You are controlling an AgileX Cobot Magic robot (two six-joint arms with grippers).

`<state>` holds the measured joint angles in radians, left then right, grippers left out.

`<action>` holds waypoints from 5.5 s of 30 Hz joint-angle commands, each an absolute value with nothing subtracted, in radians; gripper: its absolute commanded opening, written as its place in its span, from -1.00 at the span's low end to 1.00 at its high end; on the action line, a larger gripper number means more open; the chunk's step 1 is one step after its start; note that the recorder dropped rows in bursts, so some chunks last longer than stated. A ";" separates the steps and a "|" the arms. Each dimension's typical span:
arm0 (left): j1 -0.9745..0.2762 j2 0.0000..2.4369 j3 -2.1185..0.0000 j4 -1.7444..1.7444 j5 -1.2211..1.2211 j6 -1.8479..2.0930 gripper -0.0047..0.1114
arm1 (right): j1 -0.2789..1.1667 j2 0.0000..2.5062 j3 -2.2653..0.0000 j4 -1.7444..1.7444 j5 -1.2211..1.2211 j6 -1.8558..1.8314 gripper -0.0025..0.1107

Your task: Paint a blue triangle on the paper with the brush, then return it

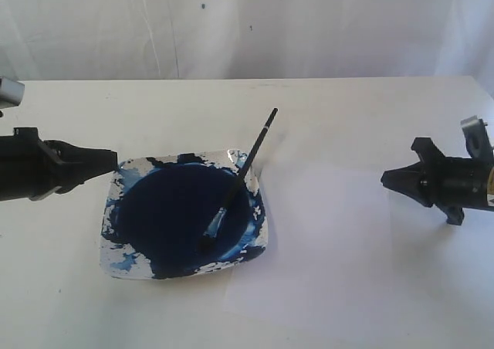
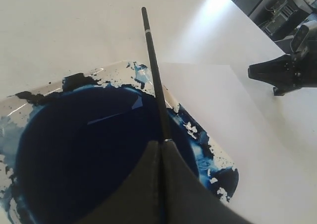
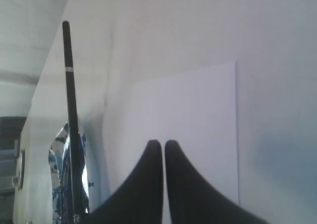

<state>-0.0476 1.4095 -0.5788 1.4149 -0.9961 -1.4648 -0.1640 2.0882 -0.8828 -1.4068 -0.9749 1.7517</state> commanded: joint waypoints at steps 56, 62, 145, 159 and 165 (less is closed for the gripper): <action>-0.055 1.407 -0.586 1.244 -0.985 -1.211 -0.92 | -0.009 2.075 -1.036 -1.546 -0.587 1.486 -0.91; -0.277 1.544 -0.797 0.921 -0.787 -0.898 -0.92 | -0.009 2.075 -1.036 -1.546 -0.587 1.486 -0.91; -0.720 2.364 -1.834 1.138 0.099 -1.226 -0.79 | -0.009 2.075 -1.036 -1.545 -0.587 1.486 -0.91; -0.720 2.346 -1.865 1.210 0.114 -1.226 -0.92 | -0.009 2.075 -1.036 -1.545 -0.587 1.486 -0.91; -0.720 2.270 -1.887 1.214 0.126 -1.226 -0.92 | -0.009 2.075 -1.036 -1.545 -0.587 1.486 -0.91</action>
